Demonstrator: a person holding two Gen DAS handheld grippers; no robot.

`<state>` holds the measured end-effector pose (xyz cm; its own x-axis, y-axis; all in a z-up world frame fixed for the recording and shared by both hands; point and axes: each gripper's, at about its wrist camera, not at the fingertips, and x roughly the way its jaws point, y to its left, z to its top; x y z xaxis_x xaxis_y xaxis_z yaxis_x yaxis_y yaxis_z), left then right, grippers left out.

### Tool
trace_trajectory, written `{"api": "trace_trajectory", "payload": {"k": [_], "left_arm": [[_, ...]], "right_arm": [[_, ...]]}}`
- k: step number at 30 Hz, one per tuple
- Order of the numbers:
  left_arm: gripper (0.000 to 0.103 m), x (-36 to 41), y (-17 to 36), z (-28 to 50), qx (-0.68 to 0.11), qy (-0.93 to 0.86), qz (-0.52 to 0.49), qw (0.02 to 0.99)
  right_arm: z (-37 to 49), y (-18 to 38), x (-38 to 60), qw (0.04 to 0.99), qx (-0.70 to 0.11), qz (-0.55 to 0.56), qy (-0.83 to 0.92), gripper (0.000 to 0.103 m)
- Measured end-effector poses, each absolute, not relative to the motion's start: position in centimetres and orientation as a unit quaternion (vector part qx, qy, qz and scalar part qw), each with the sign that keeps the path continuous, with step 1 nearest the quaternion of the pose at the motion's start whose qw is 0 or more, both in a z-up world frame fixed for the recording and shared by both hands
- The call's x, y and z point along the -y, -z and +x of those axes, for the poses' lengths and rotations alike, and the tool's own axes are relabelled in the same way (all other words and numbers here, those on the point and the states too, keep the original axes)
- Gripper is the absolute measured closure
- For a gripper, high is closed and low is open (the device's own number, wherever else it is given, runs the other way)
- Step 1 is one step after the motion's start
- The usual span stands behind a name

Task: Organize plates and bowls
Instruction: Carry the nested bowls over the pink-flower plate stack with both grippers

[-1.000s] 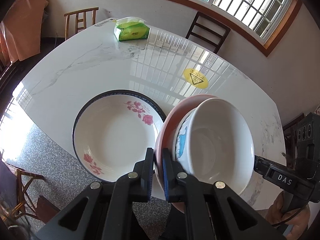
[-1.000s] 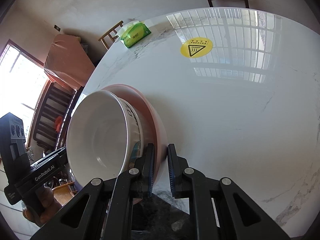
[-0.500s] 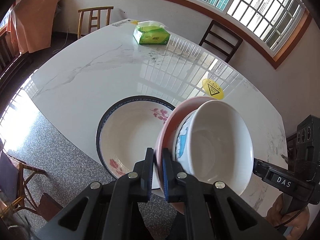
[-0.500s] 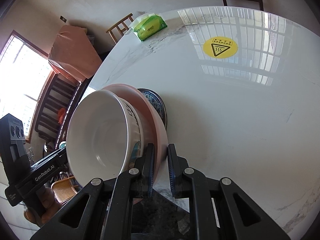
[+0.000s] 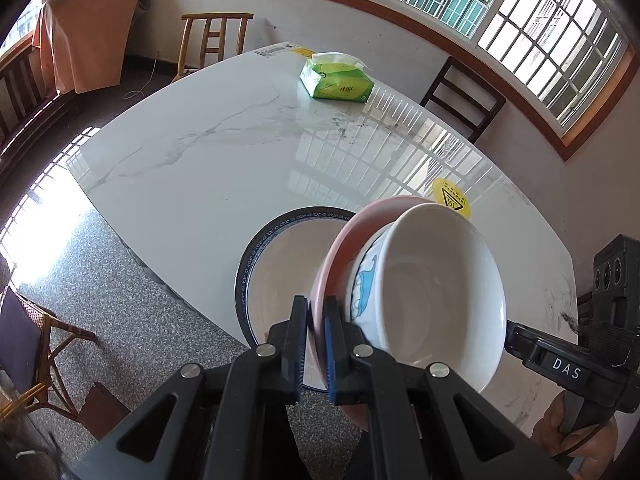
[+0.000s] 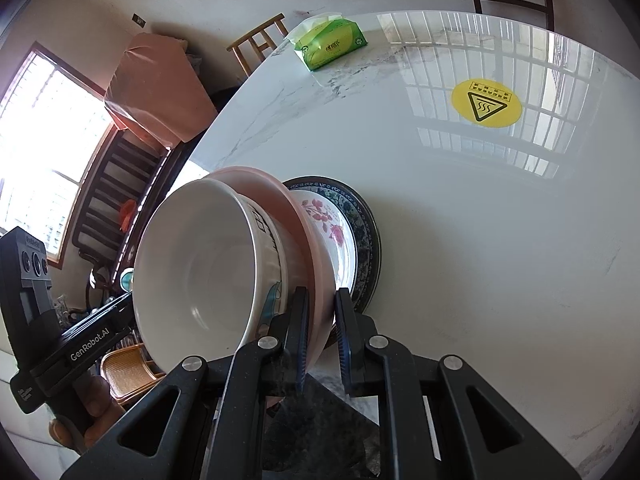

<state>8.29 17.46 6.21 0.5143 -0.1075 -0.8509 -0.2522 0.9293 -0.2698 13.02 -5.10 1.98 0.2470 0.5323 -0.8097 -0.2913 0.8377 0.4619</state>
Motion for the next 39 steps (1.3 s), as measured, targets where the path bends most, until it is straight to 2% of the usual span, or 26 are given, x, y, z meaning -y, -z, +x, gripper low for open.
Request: {"api": "trace_trajectory", "payload": {"k": [35, 39], "left_arm": [[0.097, -20.4, -2.4, 10.5, -0.523, -0.048, -0.209, 0.825], [0.097, -20.0, -2.4, 10.5, -0.503, -0.049, -0.179, 0.844]], "right_arm": [[15.0, -0.7, 2.2, 0.759, -0.586, 0.092, -0.268, 0.089], [15.2, -0.2, 2.1, 0.758, -0.588, 0.091, -0.265, 0.089]]}}
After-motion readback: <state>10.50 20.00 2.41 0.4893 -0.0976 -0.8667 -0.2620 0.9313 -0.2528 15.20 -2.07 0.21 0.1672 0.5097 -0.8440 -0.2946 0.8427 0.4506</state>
